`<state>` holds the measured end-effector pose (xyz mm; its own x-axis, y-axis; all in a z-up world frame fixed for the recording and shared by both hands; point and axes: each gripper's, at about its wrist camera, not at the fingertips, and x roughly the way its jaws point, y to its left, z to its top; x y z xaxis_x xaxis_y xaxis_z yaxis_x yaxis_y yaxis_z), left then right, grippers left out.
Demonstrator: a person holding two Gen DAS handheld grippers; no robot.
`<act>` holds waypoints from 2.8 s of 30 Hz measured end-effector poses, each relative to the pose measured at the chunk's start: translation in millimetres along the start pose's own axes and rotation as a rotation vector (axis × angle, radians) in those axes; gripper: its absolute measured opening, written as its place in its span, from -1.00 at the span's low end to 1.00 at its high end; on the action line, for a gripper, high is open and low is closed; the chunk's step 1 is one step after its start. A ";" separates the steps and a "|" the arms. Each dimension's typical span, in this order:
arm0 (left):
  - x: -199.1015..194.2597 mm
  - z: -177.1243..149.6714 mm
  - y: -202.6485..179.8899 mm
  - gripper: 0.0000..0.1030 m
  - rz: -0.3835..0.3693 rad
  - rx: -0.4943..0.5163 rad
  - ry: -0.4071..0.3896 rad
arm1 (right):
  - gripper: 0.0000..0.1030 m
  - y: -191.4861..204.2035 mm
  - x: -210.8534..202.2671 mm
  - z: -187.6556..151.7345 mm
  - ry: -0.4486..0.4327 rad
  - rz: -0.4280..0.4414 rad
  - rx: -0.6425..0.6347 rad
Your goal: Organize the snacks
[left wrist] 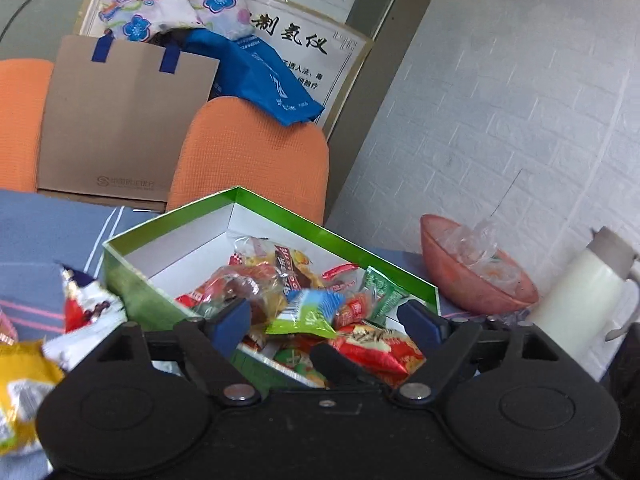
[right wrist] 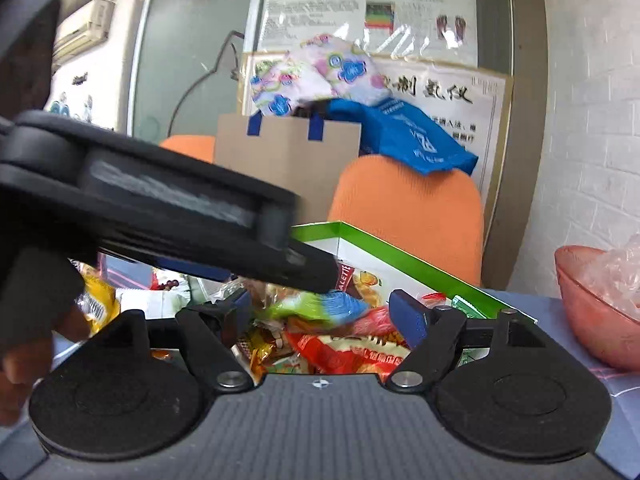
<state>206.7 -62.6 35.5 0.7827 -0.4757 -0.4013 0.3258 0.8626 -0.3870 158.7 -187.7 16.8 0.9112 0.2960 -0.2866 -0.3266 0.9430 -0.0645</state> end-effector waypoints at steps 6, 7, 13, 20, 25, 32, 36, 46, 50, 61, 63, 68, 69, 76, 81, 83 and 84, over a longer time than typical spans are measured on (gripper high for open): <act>-58.7 -7.1 27.0 1.00 0.087 -0.133 -0.061 | 1.00 13.3 -29.1 2.5 -0.058 -0.009 -0.016; -66.0 -9.1 31.2 1.00 0.112 -0.144 -0.062 | 1.00 16.6 -35.2 3.1 -0.070 0.005 -0.019; -98.2 -34.0 54.9 1.00 0.187 -0.186 -0.015 | 1.00 46.4 -44.5 -1.2 -0.020 0.187 -0.043; -121.7 -58.8 76.5 1.00 0.206 -0.250 0.019 | 1.00 81.0 -0.2 -11.3 0.135 0.205 -0.169; -127.0 -61.8 80.9 1.00 0.176 -0.238 0.036 | 0.46 79.6 5.1 -19.8 0.267 0.227 -0.097; -101.2 -74.9 70.1 1.00 0.090 -0.193 0.142 | 0.44 93.4 -52.1 -36.6 0.238 0.363 -0.169; -87.7 -85.8 64.0 1.00 0.065 -0.171 0.186 | 1.00 96.4 -71.4 -44.1 0.222 0.301 -0.171; -94.0 -90.4 56.8 0.93 0.002 -0.162 0.233 | 1.00 78.1 -74.5 -48.2 0.290 0.294 -0.009; -90.4 -91.2 58.9 0.91 -0.001 -0.179 0.233 | 1.00 80.8 -73.6 -46.4 0.282 0.317 0.007; -88.0 -87.0 34.3 0.12 -0.005 -0.156 0.187 | 0.06 73.7 -75.5 -44.0 0.243 0.299 0.037; -87.3 -79.1 27.4 0.12 -0.016 -0.139 0.172 | 0.06 69.5 -79.1 -39.0 0.218 0.284 0.040; -79.7 -51.5 4.9 0.12 -0.047 -0.071 0.128 | 0.05 51.0 -82.9 -20.0 0.141 0.240 0.045; -76.4 -45.6 0.4 0.12 -0.055 -0.060 0.120 | 0.05 45.8 -83.2 -15.9 0.124 0.228 0.046; -36.0 -2.4 -34.4 0.12 -0.116 -0.010 0.074 | 0.04 5.4 -74.9 9.6 0.025 0.116 0.051; 4.6 19.7 -57.3 0.12 -0.133 0.027 0.067 | 0.04 -30.2 -58.9 16.1 -0.021 0.039 0.087; 20.3 25.1 -63.5 0.12 -0.139 0.025 0.066 | 0.04 -42.7 -51.7 17.7 -0.026 0.015 0.103; 27.4 28.2 -65.3 0.13 -0.143 0.022 0.067 | 0.04 -47.8 -49.2 17.6 -0.032 0.005 0.105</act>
<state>221.8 -127.1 73.1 0.6908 -0.6035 -0.3982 0.4433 0.7886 -0.4262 133.9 -244.6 50.8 0.9176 0.3039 -0.2561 -0.3048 0.9517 0.0375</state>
